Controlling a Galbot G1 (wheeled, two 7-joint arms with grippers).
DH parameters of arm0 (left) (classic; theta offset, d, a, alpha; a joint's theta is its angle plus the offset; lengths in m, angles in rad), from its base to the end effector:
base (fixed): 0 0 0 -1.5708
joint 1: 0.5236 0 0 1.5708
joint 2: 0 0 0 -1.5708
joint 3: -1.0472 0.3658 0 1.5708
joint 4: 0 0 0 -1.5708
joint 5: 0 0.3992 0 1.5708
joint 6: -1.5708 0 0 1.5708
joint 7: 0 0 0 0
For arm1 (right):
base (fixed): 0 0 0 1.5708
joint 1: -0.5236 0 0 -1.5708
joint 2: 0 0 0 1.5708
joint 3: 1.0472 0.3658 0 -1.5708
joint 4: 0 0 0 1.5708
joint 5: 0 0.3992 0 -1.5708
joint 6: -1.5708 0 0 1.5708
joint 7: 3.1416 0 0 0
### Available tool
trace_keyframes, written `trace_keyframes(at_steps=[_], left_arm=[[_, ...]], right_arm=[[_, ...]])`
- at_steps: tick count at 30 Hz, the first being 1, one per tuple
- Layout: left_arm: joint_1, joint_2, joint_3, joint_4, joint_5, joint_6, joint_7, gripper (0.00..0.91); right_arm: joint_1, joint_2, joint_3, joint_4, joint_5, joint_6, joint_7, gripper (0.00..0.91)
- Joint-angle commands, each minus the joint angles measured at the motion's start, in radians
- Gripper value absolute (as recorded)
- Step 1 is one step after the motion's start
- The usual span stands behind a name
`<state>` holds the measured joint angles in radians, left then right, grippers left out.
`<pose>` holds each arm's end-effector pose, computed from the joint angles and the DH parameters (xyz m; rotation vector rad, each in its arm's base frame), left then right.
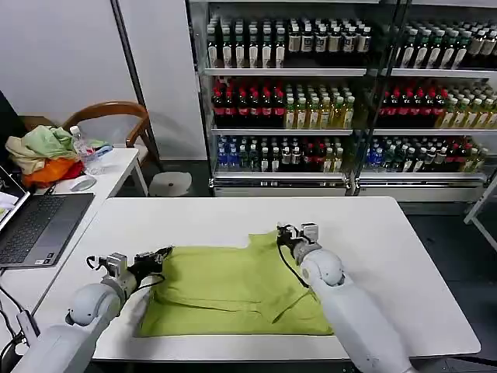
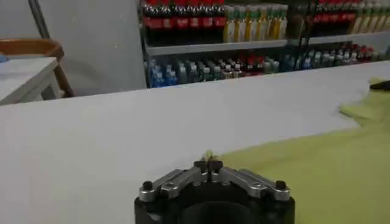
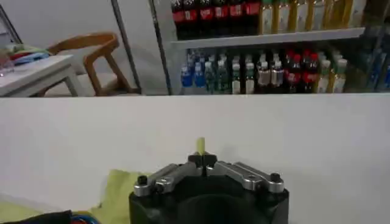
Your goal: Fold and organize the clothes.
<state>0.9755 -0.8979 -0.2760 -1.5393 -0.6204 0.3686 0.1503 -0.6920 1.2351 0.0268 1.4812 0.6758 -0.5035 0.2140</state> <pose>0.4114 0.1593 -0.3282 -0.4206 -2.6316 -0.0800 0.4813 0.0467 -0.2924 0.3791 -2.6440 -0.0930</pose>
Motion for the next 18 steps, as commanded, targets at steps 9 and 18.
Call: trace_keyframes(at_steps=[9, 18], left_arm=[[0.230, 0.031, -0.151, -0.206, -0.037, -0.040, 0.007, 0.050], [0.322, 0.024, -0.177, -0.257, -0.026, -0.059, 0.007, 0.050]], right_arm=[[-0.256, -0.132, 0.060, 0.374, 0.017, -0.002, 0.033, 0.000], [-0.359, -0.176, 0.080, 0.492, 0.017, -0.008, 0.054, 0.000]])
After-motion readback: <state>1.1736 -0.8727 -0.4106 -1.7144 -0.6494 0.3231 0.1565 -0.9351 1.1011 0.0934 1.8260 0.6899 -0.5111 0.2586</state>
